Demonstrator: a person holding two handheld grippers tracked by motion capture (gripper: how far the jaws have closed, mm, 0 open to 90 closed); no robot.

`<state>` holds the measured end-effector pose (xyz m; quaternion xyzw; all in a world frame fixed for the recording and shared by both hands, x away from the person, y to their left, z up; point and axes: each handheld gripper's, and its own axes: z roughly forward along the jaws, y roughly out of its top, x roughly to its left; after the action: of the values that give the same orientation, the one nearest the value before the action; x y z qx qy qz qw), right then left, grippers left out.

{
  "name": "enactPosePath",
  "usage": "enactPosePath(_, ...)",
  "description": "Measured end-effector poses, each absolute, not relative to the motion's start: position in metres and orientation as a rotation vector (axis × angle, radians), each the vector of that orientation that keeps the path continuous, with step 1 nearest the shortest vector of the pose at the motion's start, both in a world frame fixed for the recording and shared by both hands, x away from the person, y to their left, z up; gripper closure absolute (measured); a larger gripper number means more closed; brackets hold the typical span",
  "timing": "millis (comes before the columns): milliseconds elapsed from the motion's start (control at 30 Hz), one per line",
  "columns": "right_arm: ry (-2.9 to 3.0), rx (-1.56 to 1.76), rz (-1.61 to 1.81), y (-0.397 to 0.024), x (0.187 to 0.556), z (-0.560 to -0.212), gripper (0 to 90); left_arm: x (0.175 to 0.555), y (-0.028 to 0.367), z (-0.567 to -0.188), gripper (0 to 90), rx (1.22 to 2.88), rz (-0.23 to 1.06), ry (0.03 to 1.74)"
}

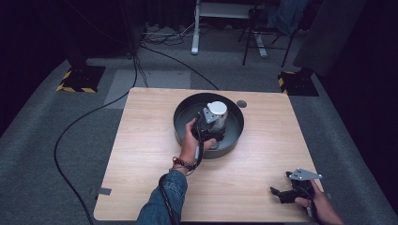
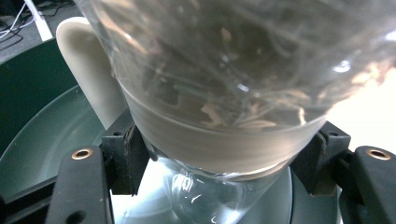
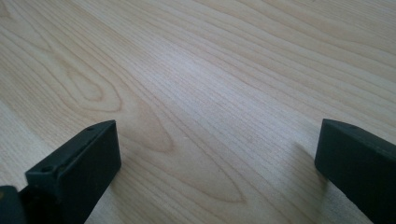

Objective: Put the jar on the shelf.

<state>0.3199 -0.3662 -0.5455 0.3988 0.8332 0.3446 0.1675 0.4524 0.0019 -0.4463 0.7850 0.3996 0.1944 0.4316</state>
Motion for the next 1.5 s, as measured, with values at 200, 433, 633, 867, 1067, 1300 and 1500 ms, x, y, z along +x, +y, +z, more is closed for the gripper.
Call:
enactPosePath(200, 2.370, 1.134, 0.980, -0.366, 0.320, -0.545, 0.2, 0.452, 0.005, -0.453, 30.3, 1.964, 0.480, 1.008)
enactPosePath(433, 2.370, 1.135, 0.980, -0.366, 0.320, -0.545, 0.2, 0.452, 0.009, -0.459, 30.2, 1.975, 0.483, 1.008)
enactPosePath(633, 2.371, 1.135, 0.980, -0.366, 0.320, -0.545, 0.2, 0.450, 0.010, -0.462, 30.2, 1.969, 0.483, 0.988)
enactPosePath(867, 2.370, 1.134, 0.981, -0.366, 0.320, -0.545, 0.2, 0.448, 0.009, -0.462, 29.7, 1.984, 0.505, 0.967)
enactPosePath(1067, 2.370, 1.134, 0.981, -0.366, 0.320, -0.545, 0.2, 0.447, 0.008, -0.462, 28.0, 1.996, 0.524, 0.965)
enactPosePath(1300, 2.370, 1.135, 0.981, -0.366, 0.320, -0.545, 0.3, 0.446, 0.008, -0.464, 26.4, 2.009, 0.524, 0.967)
enactPosePath(1500, 2.370, 1.135, 0.981, -0.366, 0.320, -0.545, 0.2, 0.444, 0.007, -0.459, 23.1, 2.019, 0.529, 0.966)
